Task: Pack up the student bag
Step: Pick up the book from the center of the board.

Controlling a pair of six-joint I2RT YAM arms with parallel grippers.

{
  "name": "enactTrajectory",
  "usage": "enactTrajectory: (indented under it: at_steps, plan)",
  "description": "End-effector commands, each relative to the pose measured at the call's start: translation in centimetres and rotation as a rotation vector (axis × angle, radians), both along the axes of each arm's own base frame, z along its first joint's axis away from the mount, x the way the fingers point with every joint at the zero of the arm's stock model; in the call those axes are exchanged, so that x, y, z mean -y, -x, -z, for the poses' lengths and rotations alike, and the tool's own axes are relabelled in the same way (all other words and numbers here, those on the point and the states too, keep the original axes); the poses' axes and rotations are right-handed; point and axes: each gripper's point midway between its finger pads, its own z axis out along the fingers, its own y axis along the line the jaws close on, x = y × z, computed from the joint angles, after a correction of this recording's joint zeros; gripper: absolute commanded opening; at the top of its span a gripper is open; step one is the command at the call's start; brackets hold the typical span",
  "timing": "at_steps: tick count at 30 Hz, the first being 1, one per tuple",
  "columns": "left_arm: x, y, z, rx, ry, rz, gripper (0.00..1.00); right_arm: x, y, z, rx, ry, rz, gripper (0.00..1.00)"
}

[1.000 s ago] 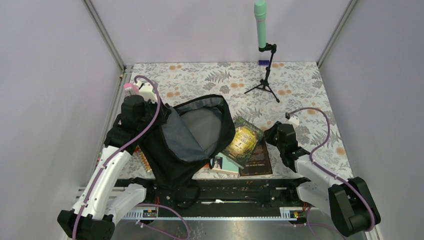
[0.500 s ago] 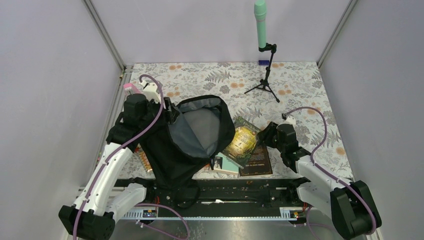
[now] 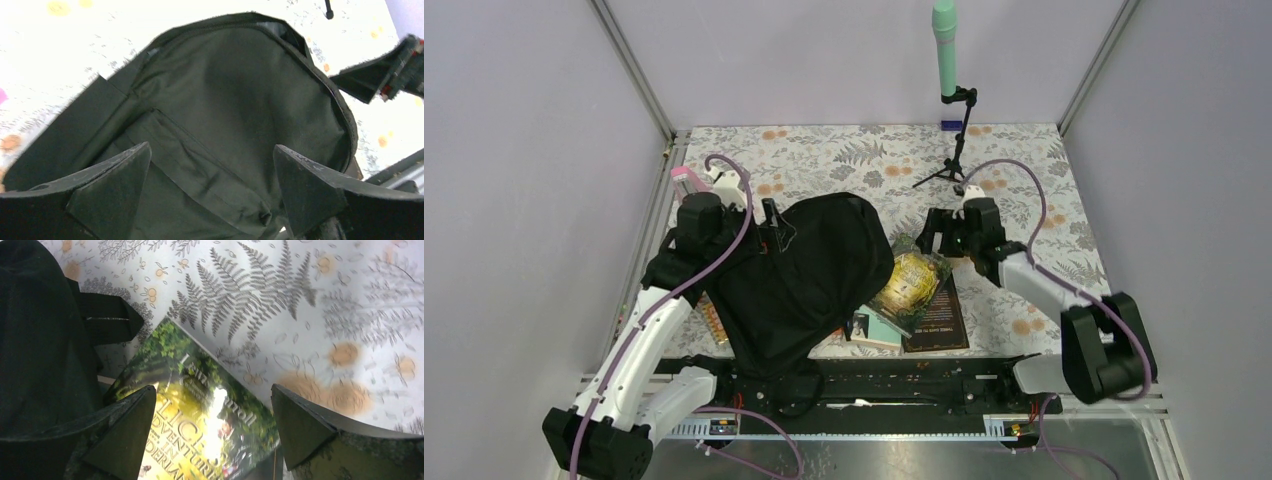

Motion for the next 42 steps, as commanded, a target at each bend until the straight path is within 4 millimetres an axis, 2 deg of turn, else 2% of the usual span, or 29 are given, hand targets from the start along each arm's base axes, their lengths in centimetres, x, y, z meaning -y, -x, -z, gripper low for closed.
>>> enactTrajectory:
  at_steps: [1, 4, 7, 9, 13, 19, 22, 25, 27, 29, 32, 37, 42]
  plan:
    - [2.4, 0.5, 0.0, -0.015, 0.15, 0.066, 0.98, -1.9, -2.0, 0.1, -0.047, -0.028, -0.204, 0.91]
    - [3.4, 0.9, 0.8, -0.043, 0.207, 0.088, 0.99, -2.7, -2.9, 1.8, -0.155, -0.032, -0.233, 0.87]
    - [4.3, 1.0, 1.0, -0.052, 0.24, 0.097, 0.99, -3.4, -3.2, 1.6, -0.169, -0.078, -0.222, 0.87]
    - [5.3, 1.0, 0.8, -0.045, 0.26, 0.105, 0.99, -3.1, -3.1, 1.6, -0.162, -0.07, -0.209, 0.87]
    - [8.7, 1.1, 0.1, -0.028, 0.24, 0.147, 0.99, -2.4, -3.6, 1.8, -0.178, -0.006, -0.214, 0.91]
    - [14.3, 1.1, -0.1, -0.032, 0.162, 0.198, 0.99, -4.1, -4.3, 2.7, -0.289, -0.056, -0.307, 0.89]
    - [16.4, 1.0, 0.8, -0.056, 0.116, 0.215, 0.99, -4.7, -3.1, 2.9, -0.374, -0.087, -0.353, 0.88]
    - [17.0, 0.5, 2.5, -0.07, 0.038, 0.183, 0.99, -4.6, -1.5, 3.5, -0.431, -0.095, -0.367, 0.88]
    - [17.2, 0.8, 3.3, -0.067, -0.002, 0.173, 0.99, -4.4, -0.4, 3.8, -0.459, -0.102, -0.372, 0.88]
    - [16.9, 1.4, 3.2, -0.007, -0.059, 0.135, 0.99, -4.4, 0.7, 3.9, -0.485, -0.125, -0.385, 0.88]
    - [16.9, 3.3, 2.7, 0.054, -0.086, 0.142, 0.99, -4.3, 1.7, 3.9, -0.512, -0.151, -0.386, 0.87]
    - [17.6, 7.0, 3.2, 0.025, 0.051, 0.166, 0.99, -4.0, 3.0, 3.5, -0.537, -0.201, -0.365, 0.84]
    - [19.2, 10.6, 5.2, -0.075, 0.212, 0.222, 0.92, -4.2, 3.8, 2.4, -0.532, -0.269, -0.357, 0.77]
